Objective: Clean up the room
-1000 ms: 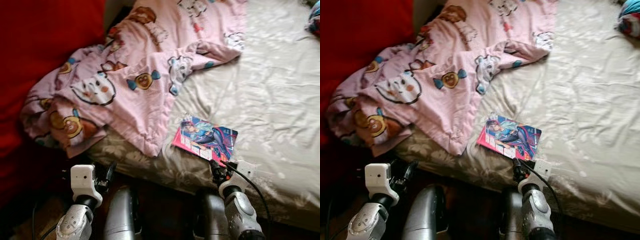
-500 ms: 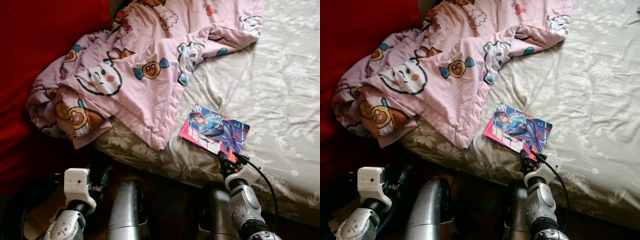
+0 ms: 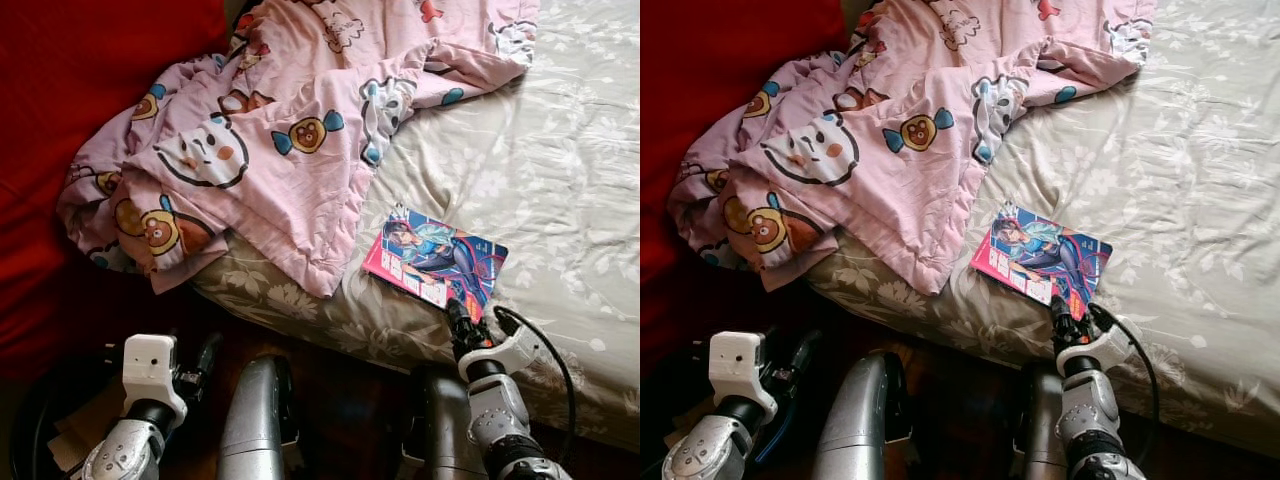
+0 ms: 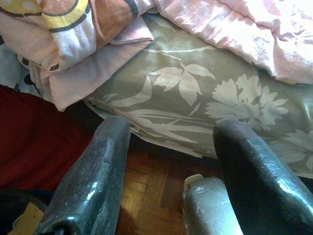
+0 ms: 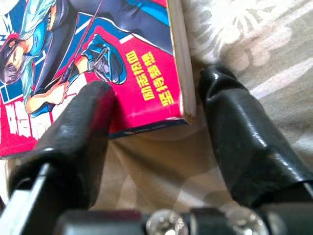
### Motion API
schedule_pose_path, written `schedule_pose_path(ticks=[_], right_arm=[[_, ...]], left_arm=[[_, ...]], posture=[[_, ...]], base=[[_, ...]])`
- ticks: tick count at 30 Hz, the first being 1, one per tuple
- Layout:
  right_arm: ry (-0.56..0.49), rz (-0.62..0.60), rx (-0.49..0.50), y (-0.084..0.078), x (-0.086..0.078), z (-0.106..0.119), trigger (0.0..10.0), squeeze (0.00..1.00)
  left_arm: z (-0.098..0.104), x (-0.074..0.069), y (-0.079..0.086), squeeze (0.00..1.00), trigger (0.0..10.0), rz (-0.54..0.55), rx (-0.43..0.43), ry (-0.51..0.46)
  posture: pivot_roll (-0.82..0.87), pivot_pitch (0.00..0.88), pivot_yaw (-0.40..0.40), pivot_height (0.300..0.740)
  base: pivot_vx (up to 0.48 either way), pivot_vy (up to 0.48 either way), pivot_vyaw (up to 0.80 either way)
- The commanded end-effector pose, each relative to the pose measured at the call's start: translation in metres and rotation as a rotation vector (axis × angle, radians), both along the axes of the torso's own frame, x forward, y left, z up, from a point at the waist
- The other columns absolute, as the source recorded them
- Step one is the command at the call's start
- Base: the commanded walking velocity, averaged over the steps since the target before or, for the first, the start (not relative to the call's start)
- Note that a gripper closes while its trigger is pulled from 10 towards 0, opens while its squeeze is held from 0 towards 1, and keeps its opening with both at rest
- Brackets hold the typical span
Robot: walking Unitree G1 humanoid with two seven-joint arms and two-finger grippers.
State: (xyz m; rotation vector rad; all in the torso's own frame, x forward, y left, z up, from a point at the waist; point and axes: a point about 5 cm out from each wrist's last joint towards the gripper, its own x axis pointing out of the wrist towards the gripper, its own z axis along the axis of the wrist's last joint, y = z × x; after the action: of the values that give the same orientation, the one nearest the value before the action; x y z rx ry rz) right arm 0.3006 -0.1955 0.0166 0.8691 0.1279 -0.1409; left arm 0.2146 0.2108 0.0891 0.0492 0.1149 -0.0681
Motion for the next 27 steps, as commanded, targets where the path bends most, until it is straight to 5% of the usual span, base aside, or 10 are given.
schedule_pose_path(ticks=[1, 15, 27], right_arm=[[0.065, 0.027, 0.049, 0.010, -0.011, -0.015, 0.0, 0.00], [0.029, 0.029, 0.084, 0.013, -0.005, -0.009, 0.0, 0.00], [-0.053, -0.030, 0.081, 0.003, 0.007, 0.007, 0.0, 0.00]], left_arm=[[-0.003, -0.006, 0.006, 0.00, 10.0, 0.012, 0.021, 0.027], [-0.005, -0.003, 0.005, 0.00, 10.0, 0.008, 0.034, 0.034], [-0.007, 0.013, -0.001, 0.00, 10.0, 0.005, 0.043, 0.007]], posture=[[0.23, 0.397, 0.107, 0.596], [0.22, 0.390, 0.105, 0.596], [0.19, 0.348, 0.078, 0.596]], base=[[0.000, 0.000, 0.00], [0.000, 0.000, 0.00], [0.000, 0.000, 0.00]])
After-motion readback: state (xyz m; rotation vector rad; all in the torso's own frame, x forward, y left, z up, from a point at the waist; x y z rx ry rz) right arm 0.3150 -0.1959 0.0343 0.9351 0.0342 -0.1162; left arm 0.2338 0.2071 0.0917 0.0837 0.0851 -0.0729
